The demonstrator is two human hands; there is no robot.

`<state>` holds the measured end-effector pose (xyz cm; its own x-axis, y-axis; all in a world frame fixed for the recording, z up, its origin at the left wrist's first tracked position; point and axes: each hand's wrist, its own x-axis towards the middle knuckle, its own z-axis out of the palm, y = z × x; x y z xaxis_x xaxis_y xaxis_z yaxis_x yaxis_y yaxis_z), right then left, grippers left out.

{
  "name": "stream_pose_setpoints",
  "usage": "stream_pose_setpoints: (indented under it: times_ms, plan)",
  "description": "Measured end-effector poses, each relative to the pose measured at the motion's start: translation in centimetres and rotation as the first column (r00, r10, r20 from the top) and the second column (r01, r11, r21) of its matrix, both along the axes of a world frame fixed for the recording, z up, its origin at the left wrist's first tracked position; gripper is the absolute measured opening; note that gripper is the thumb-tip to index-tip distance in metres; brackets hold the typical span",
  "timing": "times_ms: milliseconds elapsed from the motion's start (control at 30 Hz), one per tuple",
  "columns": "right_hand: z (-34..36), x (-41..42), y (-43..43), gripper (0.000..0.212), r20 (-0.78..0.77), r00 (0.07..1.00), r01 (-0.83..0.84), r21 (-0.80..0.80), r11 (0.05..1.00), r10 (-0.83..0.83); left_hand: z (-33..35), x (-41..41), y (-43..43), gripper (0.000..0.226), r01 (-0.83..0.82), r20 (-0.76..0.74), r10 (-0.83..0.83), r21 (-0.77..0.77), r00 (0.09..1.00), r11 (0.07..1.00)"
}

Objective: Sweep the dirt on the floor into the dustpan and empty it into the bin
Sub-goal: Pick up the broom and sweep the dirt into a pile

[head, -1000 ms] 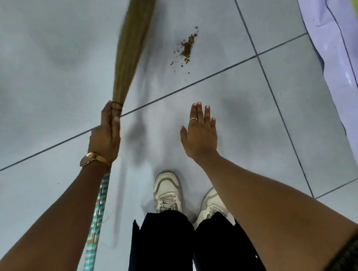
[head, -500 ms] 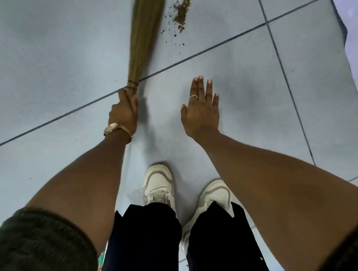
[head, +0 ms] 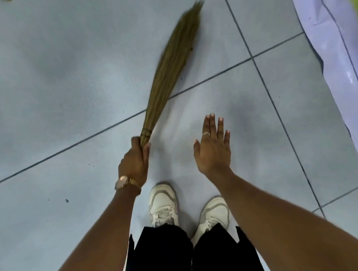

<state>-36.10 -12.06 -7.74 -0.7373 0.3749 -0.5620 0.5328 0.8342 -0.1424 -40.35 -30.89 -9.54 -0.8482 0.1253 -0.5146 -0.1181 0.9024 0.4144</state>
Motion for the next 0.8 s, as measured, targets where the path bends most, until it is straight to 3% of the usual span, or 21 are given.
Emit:
stream_pose_setpoints:
  times_ms: [167, 267, 467, 600, 800]
  plan:
    - [2.1, 1.3, -2.4, 0.069, 0.003, 0.999, 0.041, -0.053, 0.998, -0.041, 1.6, 2.4, -3.9, 0.026, -0.138, 0.042, 0.141, -0.063, 0.989, 0.988]
    - [2.0, 1.1, -4.1, 0.070, -0.001, 0.998, 0.069, -0.086, 0.994, -0.069, 0.3, 4.2, -5.9, 0.015, -0.187, 0.198, 0.210, -0.131, 0.957, 0.974]
    - [-0.2, 0.7, -4.9, 0.071, 0.015, 0.998, 0.059, -0.081, 0.995, -0.058, -3.9, 6.7, -4.9, 0.016, -0.096, 0.481, 0.222, -0.274, 0.848, 0.957]
    - [-1.5, 0.7, -3.7, 0.071, 0.029, 0.998, 0.050, -0.050, 0.997, -0.049, -5.3, 5.7, -0.9, 0.025, -0.099, 0.512, 0.214, -0.243, 0.832, 0.965]
    - [-1.2, 0.9, -1.8, 0.070, 0.051, 0.996, 0.074, -0.020, 0.997, -0.073, -4.7, 2.3, 1.9, 0.030, -0.011, 0.462, 0.113, -0.219, 0.880, 0.976]
